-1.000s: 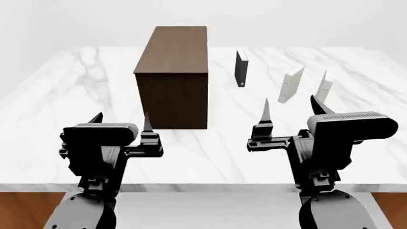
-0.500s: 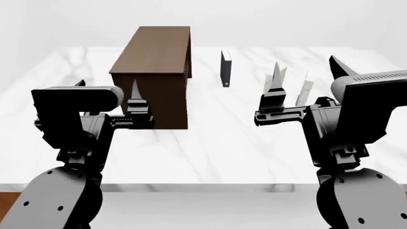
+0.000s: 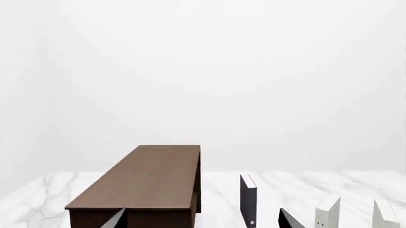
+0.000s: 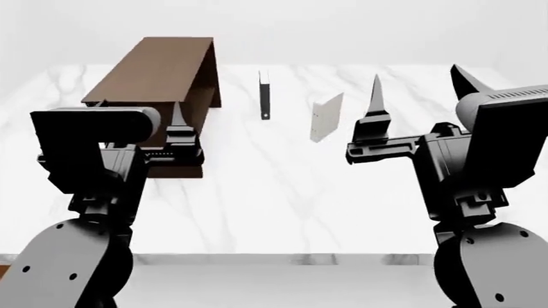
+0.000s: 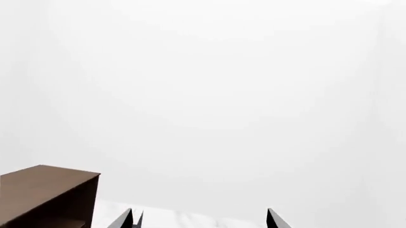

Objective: Pick up the book on the right and place it under the cabinet shelf.

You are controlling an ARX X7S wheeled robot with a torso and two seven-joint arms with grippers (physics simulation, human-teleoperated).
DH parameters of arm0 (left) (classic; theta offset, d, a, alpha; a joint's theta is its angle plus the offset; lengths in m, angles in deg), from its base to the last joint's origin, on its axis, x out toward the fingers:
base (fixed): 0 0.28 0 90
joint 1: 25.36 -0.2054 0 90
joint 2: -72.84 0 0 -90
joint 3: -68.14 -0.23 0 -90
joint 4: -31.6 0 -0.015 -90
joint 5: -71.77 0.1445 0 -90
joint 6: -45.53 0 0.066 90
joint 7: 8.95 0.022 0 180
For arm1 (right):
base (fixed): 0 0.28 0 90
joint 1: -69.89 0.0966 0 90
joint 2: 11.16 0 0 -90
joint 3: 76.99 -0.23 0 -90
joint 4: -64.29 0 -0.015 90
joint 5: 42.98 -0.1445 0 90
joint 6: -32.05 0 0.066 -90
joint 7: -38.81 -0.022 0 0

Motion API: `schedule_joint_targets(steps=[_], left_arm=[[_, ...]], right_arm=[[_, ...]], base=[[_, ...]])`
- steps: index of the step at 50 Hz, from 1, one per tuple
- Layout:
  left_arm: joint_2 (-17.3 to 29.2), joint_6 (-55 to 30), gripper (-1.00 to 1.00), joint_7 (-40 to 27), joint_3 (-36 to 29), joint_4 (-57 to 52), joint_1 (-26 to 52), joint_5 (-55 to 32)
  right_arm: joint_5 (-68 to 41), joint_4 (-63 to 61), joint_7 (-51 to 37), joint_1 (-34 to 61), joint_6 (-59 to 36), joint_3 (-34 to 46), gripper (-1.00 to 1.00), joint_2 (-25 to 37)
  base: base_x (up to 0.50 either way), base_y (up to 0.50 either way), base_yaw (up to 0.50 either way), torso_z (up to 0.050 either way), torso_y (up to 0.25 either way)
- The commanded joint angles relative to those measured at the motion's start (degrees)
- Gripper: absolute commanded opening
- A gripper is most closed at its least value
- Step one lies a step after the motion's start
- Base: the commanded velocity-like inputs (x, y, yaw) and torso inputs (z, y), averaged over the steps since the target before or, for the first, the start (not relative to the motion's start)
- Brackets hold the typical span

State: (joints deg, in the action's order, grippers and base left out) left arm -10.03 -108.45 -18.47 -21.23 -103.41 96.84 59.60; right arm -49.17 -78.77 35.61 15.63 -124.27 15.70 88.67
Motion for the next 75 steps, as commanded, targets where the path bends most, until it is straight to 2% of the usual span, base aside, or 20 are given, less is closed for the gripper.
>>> schedule_joint_targets(steps=[1,28,75], left_arm=[[0.4,-0.7,1.00,-0.5,0.4,-0.4,0.6,-0.7],[1.8,3.1,1.00,-1.0,0.0,1.2,-1.8,-1.2],[3.0,2.1,1.00,-2.3,0.7,-0.7,-0.2,-4.0]], right_arm=[[-0.6,0.1,0.0,0.7,-0.3,-0.3,1.00,0.4],[-1.3,1.1,-0.7,-0.8,2.5,-0.2,1.00,0.4],[-2.9,0.5,-2.5,-0.4,2.5,-0.6,1.00,0.9]], base=[[0.16,-0.48,0.00,0.000,0.000],[0.25,-0.35,0.00,0.000,0.000],[0.34,0.00,0.00,0.000,0.001]])
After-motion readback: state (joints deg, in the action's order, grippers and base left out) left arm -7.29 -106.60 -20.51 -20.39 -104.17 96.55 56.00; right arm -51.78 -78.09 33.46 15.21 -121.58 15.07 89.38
